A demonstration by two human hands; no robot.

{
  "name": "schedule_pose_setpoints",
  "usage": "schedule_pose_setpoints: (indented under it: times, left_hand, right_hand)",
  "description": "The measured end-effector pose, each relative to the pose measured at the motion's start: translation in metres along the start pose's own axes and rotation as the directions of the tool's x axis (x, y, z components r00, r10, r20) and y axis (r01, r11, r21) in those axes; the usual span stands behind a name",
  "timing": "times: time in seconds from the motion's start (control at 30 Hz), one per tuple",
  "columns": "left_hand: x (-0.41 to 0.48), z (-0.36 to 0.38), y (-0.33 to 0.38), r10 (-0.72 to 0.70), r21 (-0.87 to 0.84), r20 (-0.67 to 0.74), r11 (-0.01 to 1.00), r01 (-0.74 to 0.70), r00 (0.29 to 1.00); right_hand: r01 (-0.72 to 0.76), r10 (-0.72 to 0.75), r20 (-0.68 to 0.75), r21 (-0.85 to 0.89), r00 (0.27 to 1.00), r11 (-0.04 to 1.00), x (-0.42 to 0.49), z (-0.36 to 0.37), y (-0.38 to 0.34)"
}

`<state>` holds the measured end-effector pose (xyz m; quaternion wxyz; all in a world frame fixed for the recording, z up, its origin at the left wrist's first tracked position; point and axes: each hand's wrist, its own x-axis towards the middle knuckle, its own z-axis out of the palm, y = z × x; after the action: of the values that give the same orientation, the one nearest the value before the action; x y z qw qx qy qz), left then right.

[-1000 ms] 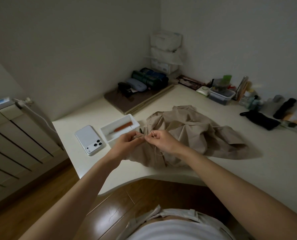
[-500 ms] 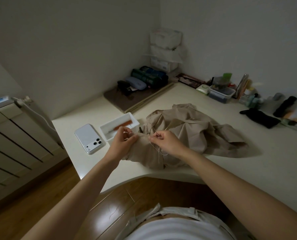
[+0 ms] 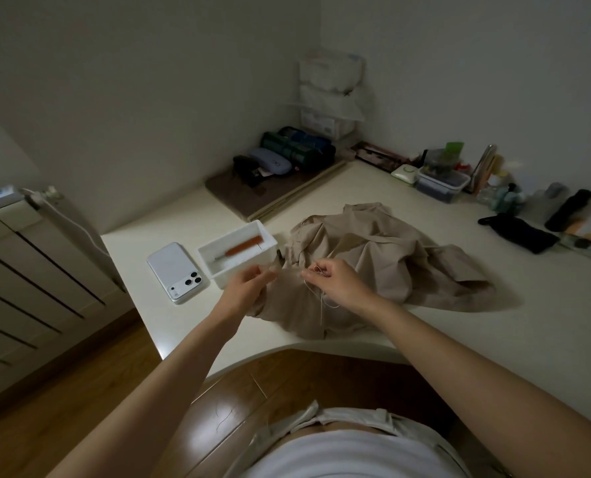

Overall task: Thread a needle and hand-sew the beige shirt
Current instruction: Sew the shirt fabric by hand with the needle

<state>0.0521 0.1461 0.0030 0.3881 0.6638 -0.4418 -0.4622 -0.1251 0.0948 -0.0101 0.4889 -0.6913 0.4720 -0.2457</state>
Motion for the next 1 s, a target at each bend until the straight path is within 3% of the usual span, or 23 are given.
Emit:
schedule_pose_setpoints:
  times: [0.13,0.33,0.4,0.53,0.7,0.9,1.0]
  left_hand:
    - [0.004,-0.003,0.0,0.01,-0.076,0.064,0.997,-0.005,0.998]
    - [0.005,-0.006,-0.004,-0.111,0.035,0.26,0.994,0.105,0.959]
    - [0.005,-0.004,-0.002,-0.09,0.012,0.203,0.996,0.09,0.975]
    - [0.0,0.004,0.009,0.085,-0.002,0.008,0.996,-0.085,0.996]
    - [-0.005,0.01,0.017,0.179,0.01,0.034,0.984,-0.179,0.983]
    - [-0.001,0.004,0.015,0.134,-0.017,0.042,0.991,-0.133,0.99]
    - [0.003,0.001,0.013,0.07,0.087,0.036,0.994,-0.073,0.997]
  right_hand:
    - [0.001,-0.001,0.002,-0.014,1.0,1.0,0.0,0.0,0.006]
    - [-0.002,0.003,0.018,-0.043,1.0,0.999,-0.003,-0.004,0.011]
    - [-0.013,0.015,0.029,-0.064,0.999,0.998,-0.003,-0.004,0.013]
    - [-0.047,0.052,0.094,-0.057,0.994,0.997,-0.006,-0.005,0.015]
    - [-0.03,0.035,0.108,-0.045,0.993,0.999,-0.007,-0.006,0.009]
    - [-0.014,0.013,0.05,0.013,0.999,1.0,-0.002,-0.013,-0.001]
    - [-0.032,0.031,0.04,0.028,0.999,0.999,-0.002,-0.013,-0.002]
